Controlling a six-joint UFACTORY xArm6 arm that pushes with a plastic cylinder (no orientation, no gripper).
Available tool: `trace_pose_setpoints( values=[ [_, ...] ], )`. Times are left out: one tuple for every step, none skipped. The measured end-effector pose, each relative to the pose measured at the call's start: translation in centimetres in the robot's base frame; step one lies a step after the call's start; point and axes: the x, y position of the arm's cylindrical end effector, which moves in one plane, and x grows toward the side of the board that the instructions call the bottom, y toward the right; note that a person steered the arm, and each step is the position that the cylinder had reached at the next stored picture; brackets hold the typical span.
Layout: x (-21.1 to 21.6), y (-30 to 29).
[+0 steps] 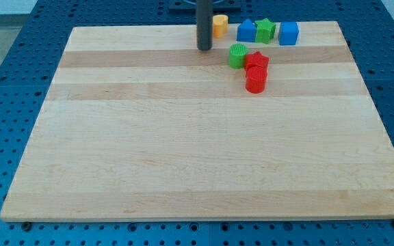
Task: Move arm towards top left
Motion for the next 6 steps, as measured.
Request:
trace_pose_setpoints(
  values=[
    [1.0, -4.4],
    [0.2, -10.3],
    [-6.3, -8.4],
    [-7.0, -7.2],
    [-7.1, -6.2],
    [-6.9, -0.2]
  ],
)
